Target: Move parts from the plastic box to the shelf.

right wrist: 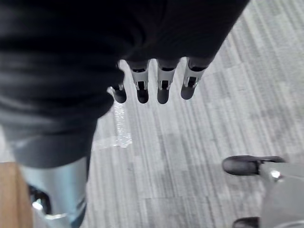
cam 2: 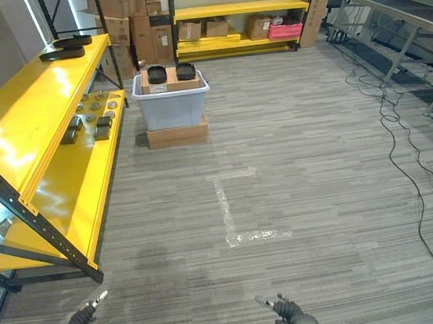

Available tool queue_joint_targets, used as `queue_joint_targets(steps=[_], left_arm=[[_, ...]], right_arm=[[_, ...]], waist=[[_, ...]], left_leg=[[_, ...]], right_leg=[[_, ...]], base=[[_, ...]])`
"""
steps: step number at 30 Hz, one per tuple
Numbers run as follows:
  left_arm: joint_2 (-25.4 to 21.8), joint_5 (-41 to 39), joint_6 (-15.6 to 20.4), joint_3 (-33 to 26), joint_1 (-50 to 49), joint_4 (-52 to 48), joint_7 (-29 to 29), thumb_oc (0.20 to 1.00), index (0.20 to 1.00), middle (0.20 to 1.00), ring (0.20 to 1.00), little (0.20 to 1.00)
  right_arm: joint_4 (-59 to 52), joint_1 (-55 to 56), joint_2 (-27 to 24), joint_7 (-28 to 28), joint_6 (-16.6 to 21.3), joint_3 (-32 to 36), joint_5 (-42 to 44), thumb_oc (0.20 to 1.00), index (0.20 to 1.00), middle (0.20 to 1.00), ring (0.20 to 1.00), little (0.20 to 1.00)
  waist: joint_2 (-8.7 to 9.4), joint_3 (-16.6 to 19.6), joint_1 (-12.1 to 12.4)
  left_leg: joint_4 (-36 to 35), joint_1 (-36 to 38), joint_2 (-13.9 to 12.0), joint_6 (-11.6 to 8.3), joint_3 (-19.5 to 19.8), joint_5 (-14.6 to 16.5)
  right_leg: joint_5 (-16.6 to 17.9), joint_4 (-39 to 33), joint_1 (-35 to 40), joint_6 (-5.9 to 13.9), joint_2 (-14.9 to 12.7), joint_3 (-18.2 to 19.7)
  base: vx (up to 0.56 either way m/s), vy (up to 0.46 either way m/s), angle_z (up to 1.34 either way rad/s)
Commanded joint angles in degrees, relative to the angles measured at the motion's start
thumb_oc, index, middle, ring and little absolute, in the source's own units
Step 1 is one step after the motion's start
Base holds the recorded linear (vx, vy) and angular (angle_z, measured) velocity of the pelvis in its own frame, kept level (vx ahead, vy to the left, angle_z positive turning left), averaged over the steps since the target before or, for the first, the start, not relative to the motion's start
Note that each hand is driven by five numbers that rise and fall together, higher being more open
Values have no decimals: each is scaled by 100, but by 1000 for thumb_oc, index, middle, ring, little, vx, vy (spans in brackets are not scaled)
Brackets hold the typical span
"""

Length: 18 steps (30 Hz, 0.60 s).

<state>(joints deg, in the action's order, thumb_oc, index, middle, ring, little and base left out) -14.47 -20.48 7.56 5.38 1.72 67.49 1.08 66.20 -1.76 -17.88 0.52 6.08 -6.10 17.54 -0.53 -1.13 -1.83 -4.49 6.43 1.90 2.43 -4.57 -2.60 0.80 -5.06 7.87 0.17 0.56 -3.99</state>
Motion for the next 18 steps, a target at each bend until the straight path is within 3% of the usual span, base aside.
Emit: queue_joint_targets(steps=[1, 7, 8, 11, 18], left_arm=[[-159, -164, 404, 161, 595, -202, -192, 1000, 1000, 1000, 1000, 1000], [-403, -482, 564, 115, 241, -2389, -209, 1000, 1000, 1000, 1000, 1000], [-524, -430, 633, 5, 59, -3186, -197, 1000, 1000, 1000, 1000, 1000], [-701, -217, 727, -97, -41, -4211, -251, 1000, 1000, 1000, 1000, 1000], [-1049, 398, 1068, -515, -24, -5997, -433, 1000, 1000, 1000, 1000, 1000]], right_arm=[[3, -464, -262, -125, 356, -231, 2, 1000, 1000, 1000, 1000, 1000], [-1649, -370, -620, -296, 533, -213, -363, 1000, 1000, 1000, 1000, 1000], [-2477, -266, -803, -366, 587, -122, -668, 1000, 1000, 1000, 1000, 1000], [-3544, -105, -918, -459, 699, 182, -834, 1000, 1000, 1000, 1000, 1000], [-5600, 276, -995, -359, 976, 826, -977, 1000, 1000, 1000, 1000, 1000]], waist=[[175, -25, 9], [177, -100, 49], [180, -123, 57], [189, -143, 65], [257, -176, 42]], left_leg=[[-51, 260, -373, -313, 232, 681], [-51, 247, -374, -307, 245, 662], [-51, 250, -377, -303, 245, 669], [-51, 264, -385, -292, 262, 695], [-51, 203, -361, -258, 273, 679]], right_leg=[[-376, 6, 168, 528, -419, -5], [-363, 6, 168, 536, -416, -31], [-372, 6, 173, 537, -419, -30], [-392, 6, 190, 532, -418, -33], [-369, 6, 116, 528, -416, -3]], base=[[-8, -4, -7], [0, 0, 0], [0, 0, 0], [0, 0, 0], [4, -1, 0]])
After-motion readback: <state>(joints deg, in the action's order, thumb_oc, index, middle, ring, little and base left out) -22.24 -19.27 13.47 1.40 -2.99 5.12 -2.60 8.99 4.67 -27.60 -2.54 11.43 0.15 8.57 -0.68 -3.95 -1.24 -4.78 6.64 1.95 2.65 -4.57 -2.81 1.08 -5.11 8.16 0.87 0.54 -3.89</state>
